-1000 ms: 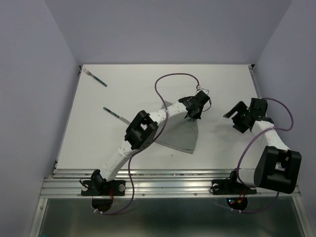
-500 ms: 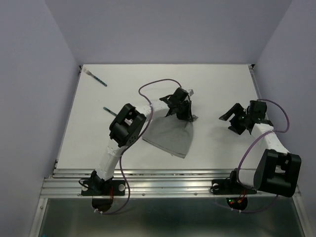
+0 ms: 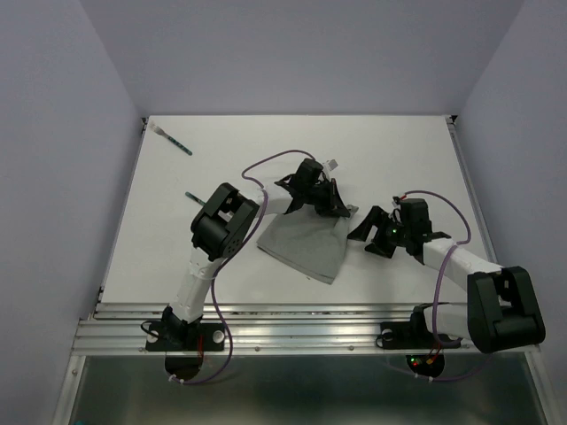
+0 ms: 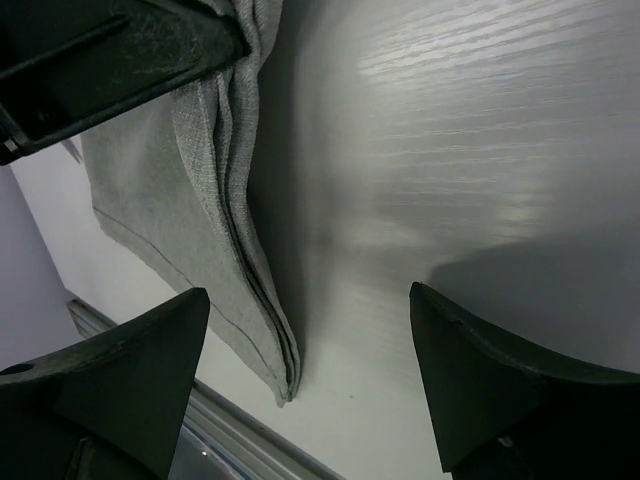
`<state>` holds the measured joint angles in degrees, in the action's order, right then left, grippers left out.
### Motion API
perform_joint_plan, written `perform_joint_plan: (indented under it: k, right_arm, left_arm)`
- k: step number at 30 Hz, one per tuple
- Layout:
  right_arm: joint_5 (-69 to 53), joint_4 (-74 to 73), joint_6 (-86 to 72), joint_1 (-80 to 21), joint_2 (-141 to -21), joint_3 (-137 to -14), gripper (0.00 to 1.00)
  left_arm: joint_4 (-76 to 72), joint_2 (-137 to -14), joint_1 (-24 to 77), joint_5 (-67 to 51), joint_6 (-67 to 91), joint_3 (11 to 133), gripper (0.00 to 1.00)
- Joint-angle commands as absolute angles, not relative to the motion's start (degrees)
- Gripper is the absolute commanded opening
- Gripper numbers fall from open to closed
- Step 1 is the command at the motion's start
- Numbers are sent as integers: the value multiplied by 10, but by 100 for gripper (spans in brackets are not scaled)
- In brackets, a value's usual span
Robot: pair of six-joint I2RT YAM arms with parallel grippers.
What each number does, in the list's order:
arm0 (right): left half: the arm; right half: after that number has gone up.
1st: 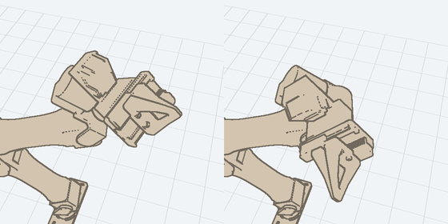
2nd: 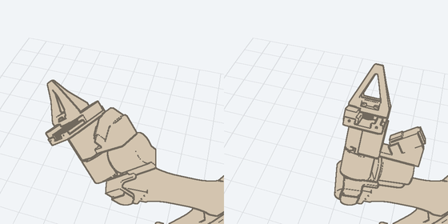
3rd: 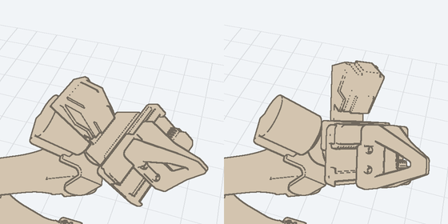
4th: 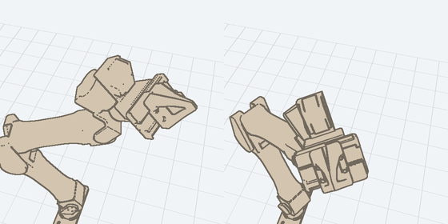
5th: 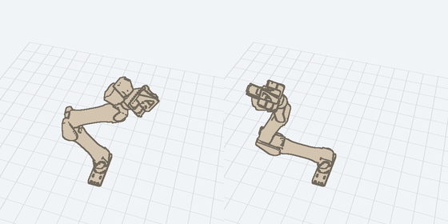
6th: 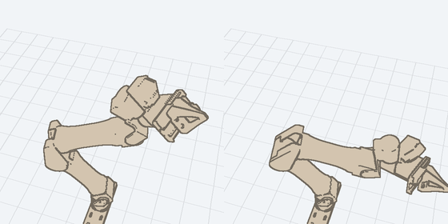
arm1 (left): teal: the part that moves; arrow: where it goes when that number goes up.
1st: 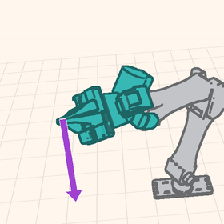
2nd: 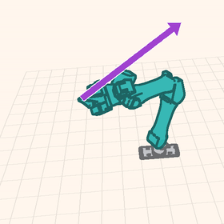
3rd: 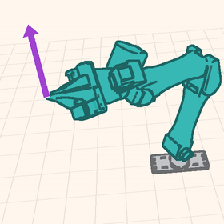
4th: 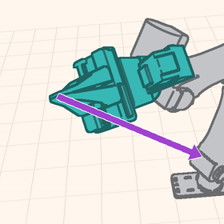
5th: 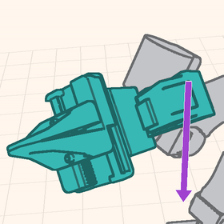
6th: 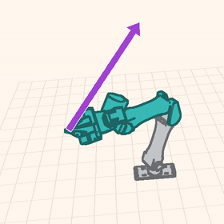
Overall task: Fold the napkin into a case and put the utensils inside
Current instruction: Pick up the lower triangle-folded napkin from the center of the board, then fold the lower triangle-folded napkin at the center of the board.
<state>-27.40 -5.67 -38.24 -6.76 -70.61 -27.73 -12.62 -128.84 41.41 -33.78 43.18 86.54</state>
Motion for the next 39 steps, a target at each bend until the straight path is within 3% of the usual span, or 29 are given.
perform_joint_plan:
  k: [1,8,23,24,39]
  right_arm:
    - [-276,54,-410,-116,-723,-269,86]
    - [-211,91,-456,-187,-743,-257,84]
    - [-51,75,-517,-277,-841,-302,46]
    - [-37,49,-519,-277,-845,-309,38]
    - [163,-190,-444,-287,-843,-434,1]
  left_arm:
    - [-188,-1252,404,-374,456,853,0]
    - [-205,-1252,396,-365,479,846,0]
    - [-265,-1251,381,-334,545,825,0]
    - [-275,-1250,380,-331,552,820,0]
    - [-451,-1233,364,-315,640,737,0]
